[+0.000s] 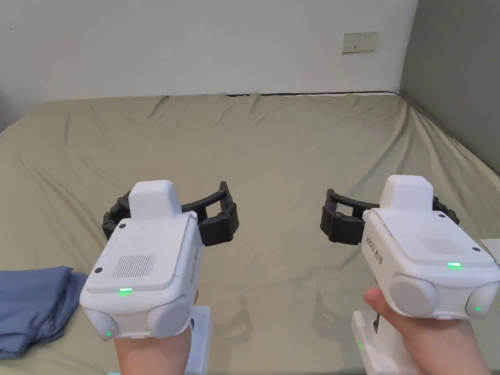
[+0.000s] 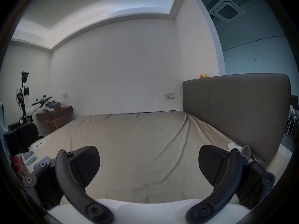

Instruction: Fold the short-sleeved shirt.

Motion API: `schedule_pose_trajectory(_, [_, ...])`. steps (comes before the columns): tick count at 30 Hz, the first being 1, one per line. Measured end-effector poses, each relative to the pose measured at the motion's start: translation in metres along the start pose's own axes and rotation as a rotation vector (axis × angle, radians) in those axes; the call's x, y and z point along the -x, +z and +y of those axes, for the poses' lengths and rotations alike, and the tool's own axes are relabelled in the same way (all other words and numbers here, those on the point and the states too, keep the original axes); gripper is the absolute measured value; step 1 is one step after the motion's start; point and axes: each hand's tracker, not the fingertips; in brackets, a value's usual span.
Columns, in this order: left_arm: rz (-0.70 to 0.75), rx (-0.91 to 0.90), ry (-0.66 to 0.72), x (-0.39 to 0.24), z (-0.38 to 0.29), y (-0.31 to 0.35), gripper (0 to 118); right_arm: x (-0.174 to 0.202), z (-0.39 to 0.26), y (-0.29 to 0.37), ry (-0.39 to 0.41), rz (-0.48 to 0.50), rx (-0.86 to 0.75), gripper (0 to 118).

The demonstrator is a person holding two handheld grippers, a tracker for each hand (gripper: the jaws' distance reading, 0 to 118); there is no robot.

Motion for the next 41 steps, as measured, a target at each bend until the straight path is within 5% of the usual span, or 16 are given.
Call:
schedule_pose_trajectory(3, [0.001, -0.003, -0.011, -0.001, -0.001, 0.001, 118, 0.01, -0.001, 0.008, 0.193, 0.005, -0.151, 118])
schedule_pose_trajectory(5, [0.009, -0.011, -0.02, -0.001, -0.002, 0.003, 118, 0.005, -0.001, 0.009, 0.066, 0.077, -0.022, 118])
schedule_pose_trajectory(8, [0.005, -0.011, -0.013, 0.0, -0.002, 0.004, 118, 0.005, 0.001, 0.01, -0.004, 0.088, 0.053, 118])
schedule_pose_trajectory(9, [0.004, -0.007, -0.013, 0.0, -0.002, 0.004, 118, 0.012, -0.001, 0.014, 0.109, 0.177, 0.034, 118])
schedule_pose_trajectory(10, [0.004, -0.006, -0.014, 0.0, -0.002, 0.004, 118, 0.01, 0.004, 0.013, 0.077, 0.061, -0.022, 118])
schedule_pose_trajectory(13, [0.017, -0.003, -0.024, 0.002, -0.003, 0.005, 118, 0.012, 0.006, 0.012, 0.08, -0.015, -0.012, 118])
schedule_pose_trajectory(15, [0.024, -0.006, -0.012, 0.004, -0.003, 0.005, 118, 0.014, 0.008, 0.012, 0.153, -0.055, -0.069, 118])
schedule_pose_trajectory(27, [0.034, -0.004, -0.023, 0.007, -0.005, 0.004, 118, 0.01, 0.006, 0.01, 0.09, -0.031, -0.057, 118])
schedule_pose_trajectory(41, [0.068, -0.017, -0.048, 0.012, 0.001, 0.002, 118, 0.012, 0.004, 0.007, 0.112, -0.031, -0.052, 118])
